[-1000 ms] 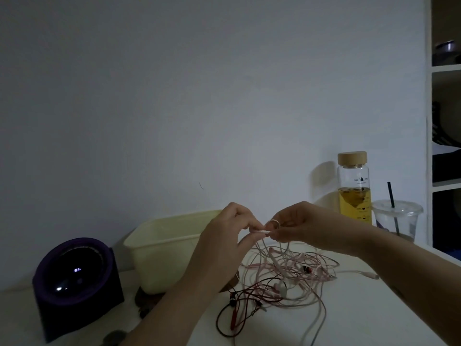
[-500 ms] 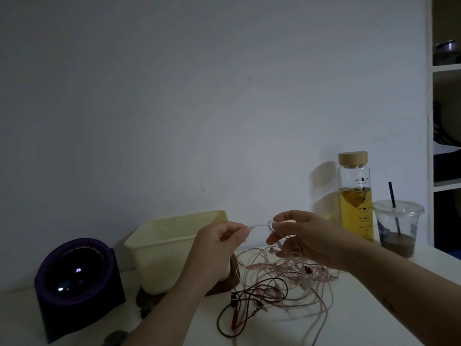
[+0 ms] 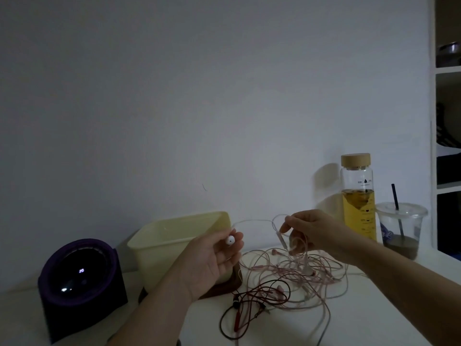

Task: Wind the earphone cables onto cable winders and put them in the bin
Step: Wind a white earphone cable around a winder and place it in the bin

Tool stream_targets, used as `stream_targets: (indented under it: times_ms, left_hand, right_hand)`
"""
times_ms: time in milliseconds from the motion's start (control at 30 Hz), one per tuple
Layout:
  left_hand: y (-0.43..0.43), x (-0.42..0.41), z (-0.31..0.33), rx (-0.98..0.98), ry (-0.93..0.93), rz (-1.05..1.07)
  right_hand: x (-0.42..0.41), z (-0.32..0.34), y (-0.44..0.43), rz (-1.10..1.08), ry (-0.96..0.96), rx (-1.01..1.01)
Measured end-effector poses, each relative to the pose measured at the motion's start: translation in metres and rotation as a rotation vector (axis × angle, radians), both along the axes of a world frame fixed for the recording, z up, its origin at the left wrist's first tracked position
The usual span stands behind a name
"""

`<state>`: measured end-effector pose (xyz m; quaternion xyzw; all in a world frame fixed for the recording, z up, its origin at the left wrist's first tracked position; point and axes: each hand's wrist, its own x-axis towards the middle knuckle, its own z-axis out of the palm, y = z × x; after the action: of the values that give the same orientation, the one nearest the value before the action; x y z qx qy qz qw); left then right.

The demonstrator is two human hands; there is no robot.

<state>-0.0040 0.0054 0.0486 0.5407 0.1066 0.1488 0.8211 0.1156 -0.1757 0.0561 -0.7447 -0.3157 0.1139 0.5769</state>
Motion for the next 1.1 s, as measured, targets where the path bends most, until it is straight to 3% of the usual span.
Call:
stream_targets:
  times_ms: [133,300,567,733,867,1100]
  left_hand:
    - [0.009,-0.002,0.000,-0.119,-0.072,0.067]
    - [0.035,-0.007,-0.002,-0.338,-0.221,0.185]
    - [0.066,-0.019,-0.006,-0.351,-0.286,0.315]
    - [0.076,-0.031,-0.009,-0.321,-0.313,0.329]
    - [0.082,-0.040,-0.003,-0.303,-0.374,0.277]
    - [0.078,-0.049,0.019,-0.240,-0.512,0.214]
  right_hand:
    - [0.007,-0.007,-0.002,-0.008,0.222,0.221]
    - [0.023,-0.013,-0.002,-0.169,0.439,0.543]
    - [0.012,-0.002,0.004,-0.013,0.359,0.529]
    - [0.005,0.008,0.010,-0.063,0.246,0.575]
    - [-0.005,0.002,0.013,0.071,0.147,0.369]
    - [-0.061,0.006,0.037,0.502,-0.311,-0.243]
